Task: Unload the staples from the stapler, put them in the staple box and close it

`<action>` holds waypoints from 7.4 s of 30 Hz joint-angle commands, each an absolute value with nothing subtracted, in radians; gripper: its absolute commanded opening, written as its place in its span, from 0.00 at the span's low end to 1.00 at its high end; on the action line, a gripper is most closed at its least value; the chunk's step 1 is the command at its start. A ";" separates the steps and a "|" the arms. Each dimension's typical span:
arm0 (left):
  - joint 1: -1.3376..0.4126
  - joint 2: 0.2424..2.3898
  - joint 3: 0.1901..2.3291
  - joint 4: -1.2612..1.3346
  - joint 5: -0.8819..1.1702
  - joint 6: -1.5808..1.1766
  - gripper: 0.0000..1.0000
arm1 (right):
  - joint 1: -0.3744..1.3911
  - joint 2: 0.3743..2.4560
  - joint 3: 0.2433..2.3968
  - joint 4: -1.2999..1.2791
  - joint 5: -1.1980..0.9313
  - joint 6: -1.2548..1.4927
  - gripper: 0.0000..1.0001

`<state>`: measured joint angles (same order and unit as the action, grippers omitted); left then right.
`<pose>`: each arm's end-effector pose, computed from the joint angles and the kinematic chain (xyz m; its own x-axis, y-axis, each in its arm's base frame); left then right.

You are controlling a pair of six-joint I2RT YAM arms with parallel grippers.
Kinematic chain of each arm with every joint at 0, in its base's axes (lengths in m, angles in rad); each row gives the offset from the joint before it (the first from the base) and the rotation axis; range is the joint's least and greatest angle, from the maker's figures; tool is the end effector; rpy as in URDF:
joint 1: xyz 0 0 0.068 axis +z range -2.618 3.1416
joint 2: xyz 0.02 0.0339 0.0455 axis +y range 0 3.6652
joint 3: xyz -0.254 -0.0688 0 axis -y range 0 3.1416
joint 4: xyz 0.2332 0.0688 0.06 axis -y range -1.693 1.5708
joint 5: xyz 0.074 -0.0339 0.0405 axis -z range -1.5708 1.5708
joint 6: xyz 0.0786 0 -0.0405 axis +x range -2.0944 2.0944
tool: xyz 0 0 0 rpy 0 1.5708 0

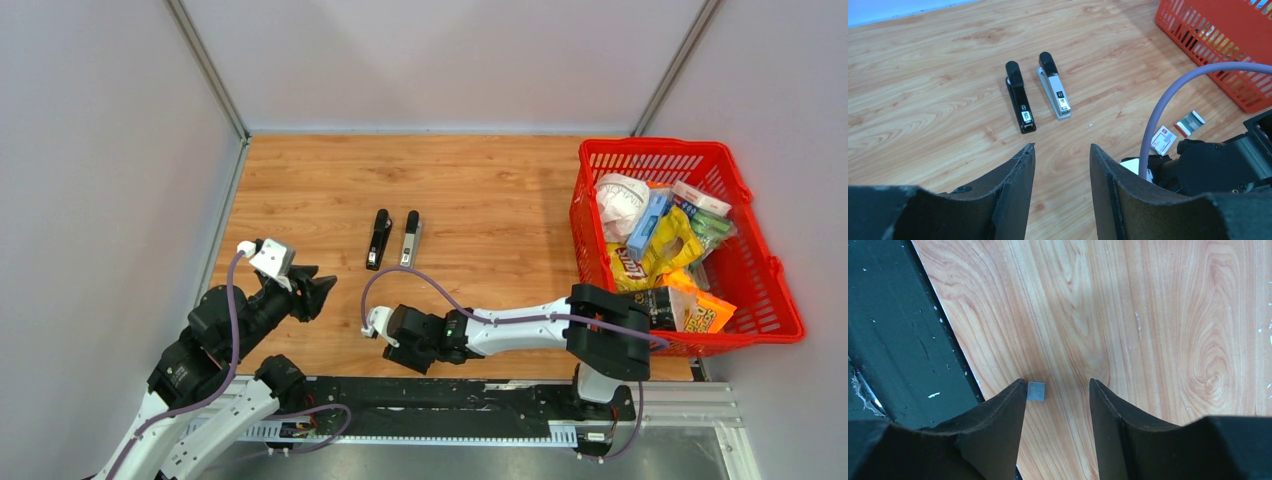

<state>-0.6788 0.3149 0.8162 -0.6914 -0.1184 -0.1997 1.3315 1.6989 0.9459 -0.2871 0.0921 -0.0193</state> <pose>0.0864 -0.0577 0.3281 -0.2499 -0.0515 -0.9669 0.4934 0.8524 -0.1729 0.0878 0.3293 0.1184 -0.1859 -0.8432 -0.5045 -0.9601 0.2650 -0.0891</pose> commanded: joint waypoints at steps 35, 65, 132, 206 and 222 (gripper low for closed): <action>-0.680 0.316 0.811 -0.676 -0.117 -0.189 0.52 | 1.322 1.674 0.890 -0.373 0.143 0.115 0.45; -0.680 0.314 0.811 -0.675 -0.117 -0.187 0.52 | 1.338 1.654 0.920 -0.437 0.173 0.123 0.11; -0.680 0.311 0.808 -0.667 -0.081 -0.184 0.52 | 0.991 1.177 0.612 -0.828 0.526 0.910 0.04; -0.678 0.403 0.818 -0.675 -0.018 -0.221 0.52 | 0.905 1.109 0.635 -0.946 0.633 1.015 0.34; -0.680 0.488 0.790 -0.638 0.032 -0.339 0.50 | 0.887 1.183 0.614 -0.828 0.595 1.008 0.29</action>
<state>-0.6788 0.4889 0.8066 -0.6861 -0.0074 -0.2893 0.8886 1.1675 0.6182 -0.9016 0.5930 0.9985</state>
